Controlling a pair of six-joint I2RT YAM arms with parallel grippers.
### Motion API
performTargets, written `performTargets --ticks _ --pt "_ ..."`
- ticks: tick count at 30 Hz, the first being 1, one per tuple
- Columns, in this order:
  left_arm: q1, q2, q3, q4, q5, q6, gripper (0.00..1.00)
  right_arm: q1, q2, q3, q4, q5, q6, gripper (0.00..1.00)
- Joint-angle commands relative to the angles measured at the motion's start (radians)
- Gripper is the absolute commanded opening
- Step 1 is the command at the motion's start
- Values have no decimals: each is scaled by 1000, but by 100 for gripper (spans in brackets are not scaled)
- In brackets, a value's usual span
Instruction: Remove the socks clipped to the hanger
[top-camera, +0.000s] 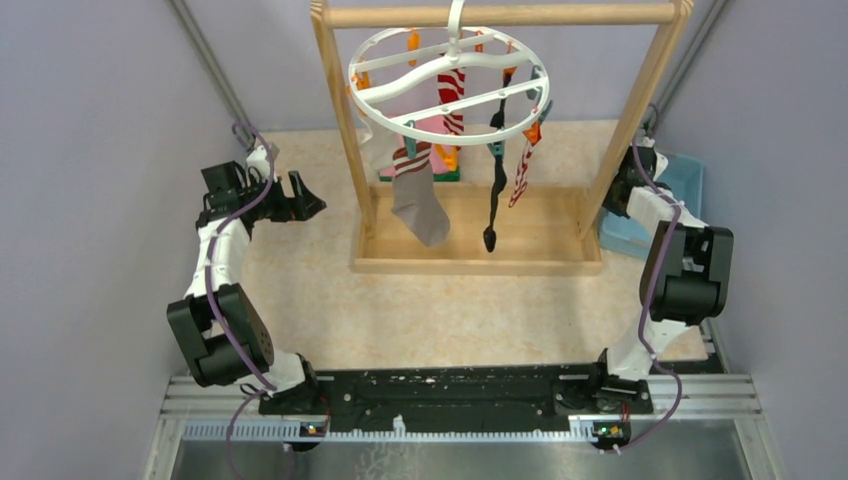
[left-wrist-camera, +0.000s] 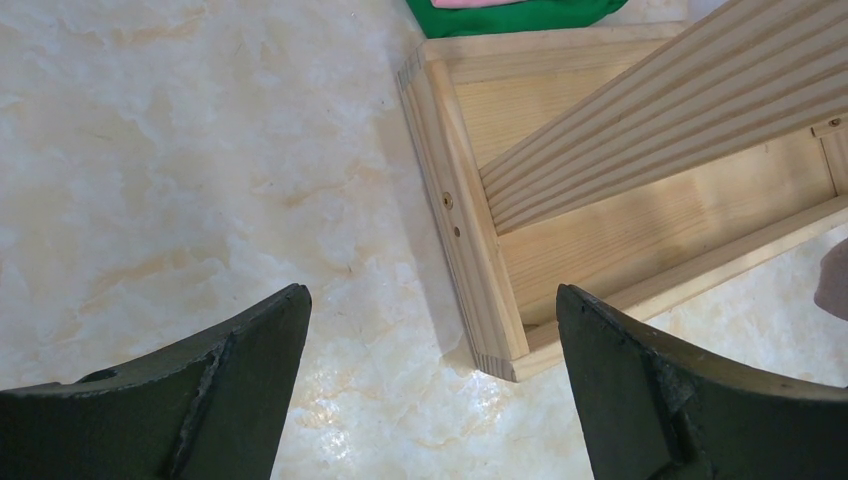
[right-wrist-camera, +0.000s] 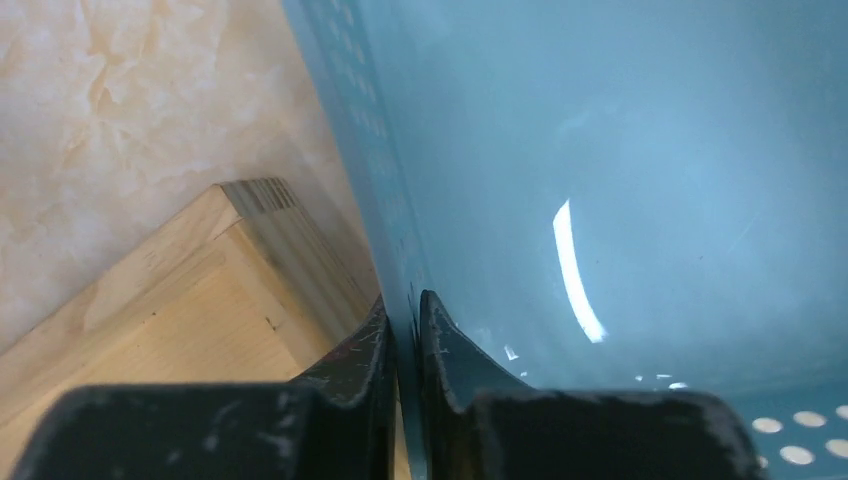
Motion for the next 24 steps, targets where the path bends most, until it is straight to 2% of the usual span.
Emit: performTargets --ticks 1,4,7,16,18,21,24 --pt "-3 -57 30 3 28 3 99 4 -98 11 3 85 11 0" --pt "-3 -68 32 -9 28 12 99 4 -209 -29 28 151 24 0" --pt "-3 -80 36 -20 24 22 99 6 -311 -53 -15 172 52 0" --pt "-2 -115 51 -63 28 39 99 86 -705 -141 -313 368 92 0" --pt "-4 -118 55 -71 29 40 99 103 -800 -148 -428 404 132 0" --pt "-4 -117 74 -95 32 50 99 119 -916 -146 -526 399 141 0" --pt "-3 -113 94 -116 27 63 99 136 -1012 -121 -653 288 174 0"
